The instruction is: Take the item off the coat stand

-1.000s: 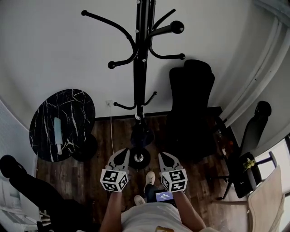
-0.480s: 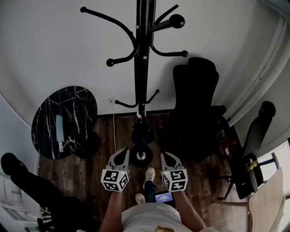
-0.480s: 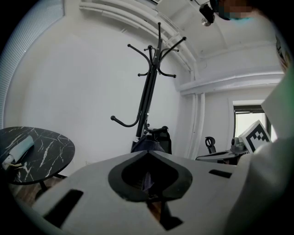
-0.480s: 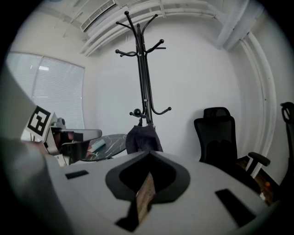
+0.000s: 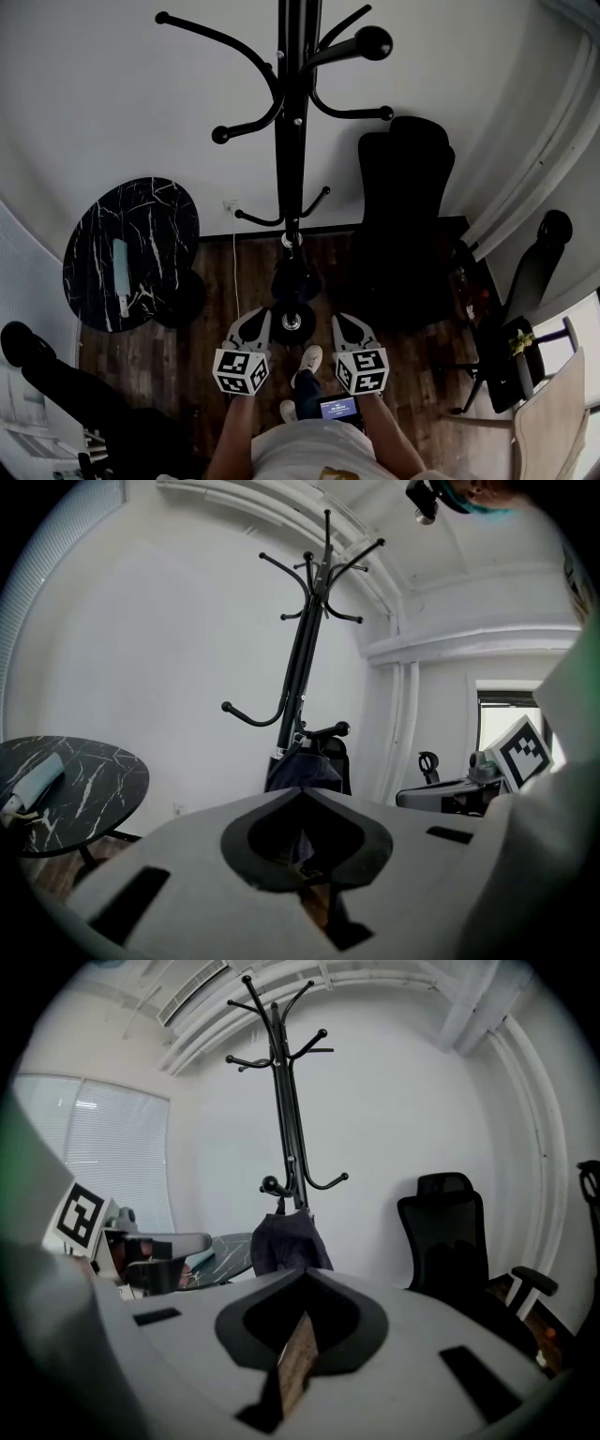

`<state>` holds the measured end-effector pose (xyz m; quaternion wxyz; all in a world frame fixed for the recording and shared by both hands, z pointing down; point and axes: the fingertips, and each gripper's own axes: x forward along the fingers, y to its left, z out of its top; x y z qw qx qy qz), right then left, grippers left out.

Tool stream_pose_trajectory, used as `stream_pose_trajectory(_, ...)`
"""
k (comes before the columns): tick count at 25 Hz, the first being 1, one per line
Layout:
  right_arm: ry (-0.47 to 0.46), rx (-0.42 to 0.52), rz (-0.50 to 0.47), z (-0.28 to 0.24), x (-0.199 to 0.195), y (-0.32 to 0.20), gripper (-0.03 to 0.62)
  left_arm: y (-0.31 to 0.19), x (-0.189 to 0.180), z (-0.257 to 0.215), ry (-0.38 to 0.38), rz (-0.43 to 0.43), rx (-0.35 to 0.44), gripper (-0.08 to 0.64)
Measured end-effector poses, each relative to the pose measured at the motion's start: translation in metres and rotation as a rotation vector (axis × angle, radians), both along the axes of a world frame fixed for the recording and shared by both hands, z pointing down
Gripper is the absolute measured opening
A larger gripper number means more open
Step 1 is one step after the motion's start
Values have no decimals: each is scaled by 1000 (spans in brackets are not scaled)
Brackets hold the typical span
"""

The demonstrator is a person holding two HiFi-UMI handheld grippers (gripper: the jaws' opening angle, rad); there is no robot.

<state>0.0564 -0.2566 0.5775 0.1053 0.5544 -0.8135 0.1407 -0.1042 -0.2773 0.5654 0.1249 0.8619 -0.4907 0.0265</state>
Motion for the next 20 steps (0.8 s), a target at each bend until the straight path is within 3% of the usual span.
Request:
stream_pose_trajectory(14,41,-41,-59,21,-15,-32,20,-24,3,32,-29,36,-69,21)
stream_pose_trajectory(20,56,-57,-71,26,-16,-54,64,-44,12,45,-16,73,-114,23)
